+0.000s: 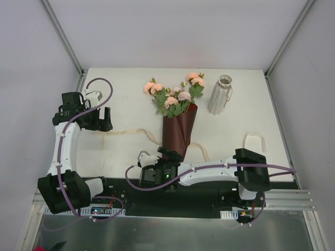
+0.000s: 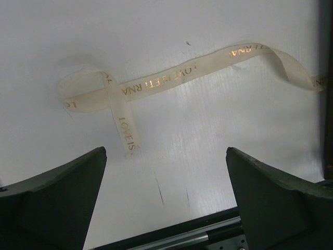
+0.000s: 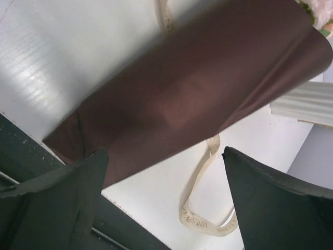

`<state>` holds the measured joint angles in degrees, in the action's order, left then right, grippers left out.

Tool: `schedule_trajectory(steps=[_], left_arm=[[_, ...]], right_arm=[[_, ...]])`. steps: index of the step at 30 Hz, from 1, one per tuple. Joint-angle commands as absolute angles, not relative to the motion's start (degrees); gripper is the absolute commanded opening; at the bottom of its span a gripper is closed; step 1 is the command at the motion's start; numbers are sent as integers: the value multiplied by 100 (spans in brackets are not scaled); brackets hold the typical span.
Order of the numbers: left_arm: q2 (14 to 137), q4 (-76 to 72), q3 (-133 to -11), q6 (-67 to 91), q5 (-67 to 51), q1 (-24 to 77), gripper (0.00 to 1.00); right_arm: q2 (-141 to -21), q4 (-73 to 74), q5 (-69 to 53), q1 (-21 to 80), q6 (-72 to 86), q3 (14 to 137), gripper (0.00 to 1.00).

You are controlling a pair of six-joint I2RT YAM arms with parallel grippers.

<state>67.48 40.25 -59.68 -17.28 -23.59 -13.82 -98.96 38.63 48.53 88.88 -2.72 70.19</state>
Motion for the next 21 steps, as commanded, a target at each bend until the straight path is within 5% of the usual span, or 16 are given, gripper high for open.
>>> schedule_trajectory(steps=[1, 21], left_arm=[[6671, 4210, -5906, -1670, -2505, -1345, 99], [6917, 4245, -5941, -1749, -2487, -1345, 99]], right_arm=[[-10317, 3280, 4922, 8851, -1054, 7269, 96], [-11152, 3252, 4534, 8613, -1239, 7453, 96]])
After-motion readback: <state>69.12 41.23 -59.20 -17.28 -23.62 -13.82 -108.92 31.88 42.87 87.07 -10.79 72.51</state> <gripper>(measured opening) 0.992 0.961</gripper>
